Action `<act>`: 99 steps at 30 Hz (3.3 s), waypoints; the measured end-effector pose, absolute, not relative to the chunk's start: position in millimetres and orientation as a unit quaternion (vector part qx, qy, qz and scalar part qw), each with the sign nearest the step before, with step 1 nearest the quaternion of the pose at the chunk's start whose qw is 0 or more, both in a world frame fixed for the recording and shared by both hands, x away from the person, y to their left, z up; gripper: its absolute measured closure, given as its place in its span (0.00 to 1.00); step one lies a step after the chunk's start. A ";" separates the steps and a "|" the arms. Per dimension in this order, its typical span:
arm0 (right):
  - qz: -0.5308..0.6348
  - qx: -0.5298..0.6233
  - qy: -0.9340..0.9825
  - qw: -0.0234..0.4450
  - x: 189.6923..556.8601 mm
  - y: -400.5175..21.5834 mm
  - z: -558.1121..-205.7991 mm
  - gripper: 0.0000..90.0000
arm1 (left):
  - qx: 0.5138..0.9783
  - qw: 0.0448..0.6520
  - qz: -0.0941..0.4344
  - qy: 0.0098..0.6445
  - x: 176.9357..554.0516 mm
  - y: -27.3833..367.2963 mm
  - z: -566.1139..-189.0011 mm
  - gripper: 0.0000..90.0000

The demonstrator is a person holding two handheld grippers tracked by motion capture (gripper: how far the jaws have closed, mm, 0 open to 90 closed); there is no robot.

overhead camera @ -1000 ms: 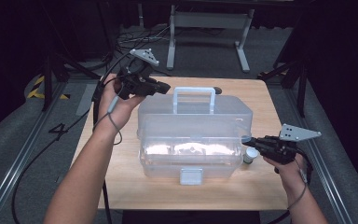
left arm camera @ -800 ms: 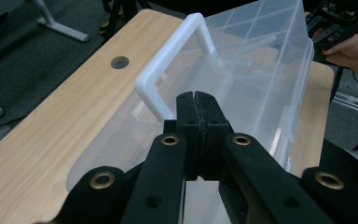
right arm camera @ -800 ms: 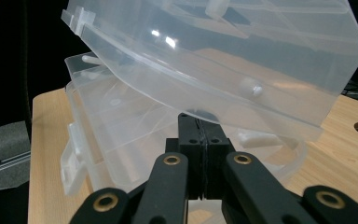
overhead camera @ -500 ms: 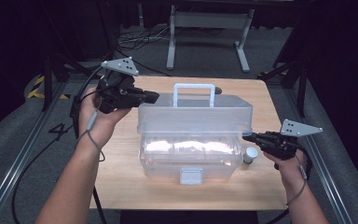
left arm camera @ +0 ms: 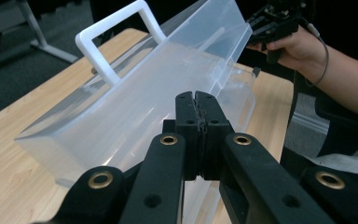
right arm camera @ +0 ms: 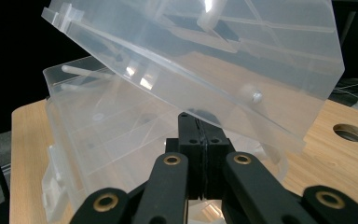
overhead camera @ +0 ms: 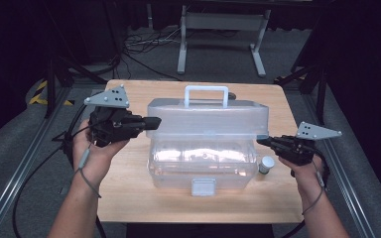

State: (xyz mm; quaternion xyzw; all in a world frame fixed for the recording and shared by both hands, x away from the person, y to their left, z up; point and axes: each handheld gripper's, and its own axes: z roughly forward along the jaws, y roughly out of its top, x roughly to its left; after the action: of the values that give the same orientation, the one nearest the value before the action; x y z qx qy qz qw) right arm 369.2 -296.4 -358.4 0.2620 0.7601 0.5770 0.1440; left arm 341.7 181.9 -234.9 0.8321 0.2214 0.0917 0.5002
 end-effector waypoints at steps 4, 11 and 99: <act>0.577 0.264 0.759 0.146 369.5 -296.0 -357.8 1.00 | 0.822 0.515 0.087 0.227 339.1 183.2 -253.2 0.95; 0.574 0.273 0.758 0.149 370.1 -294.8 -355.3 1.00 | 0.808 0.528 0.105 0.239 333.0 186.3 -277.5 0.95; 0.552 0.333 0.715 0.271 349.1 -284.8 -363.4 0.45 | 0.795 0.500 0.126 0.319 384.4 190.8 -328.5 0.99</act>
State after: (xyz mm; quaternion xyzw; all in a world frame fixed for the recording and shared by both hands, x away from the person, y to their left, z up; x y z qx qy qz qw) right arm 349.1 -284.8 -363.4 0.3334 0.7148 0.5519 0.2707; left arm 384.4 190.8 -328.5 0.7951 0.3189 0.1258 0.5002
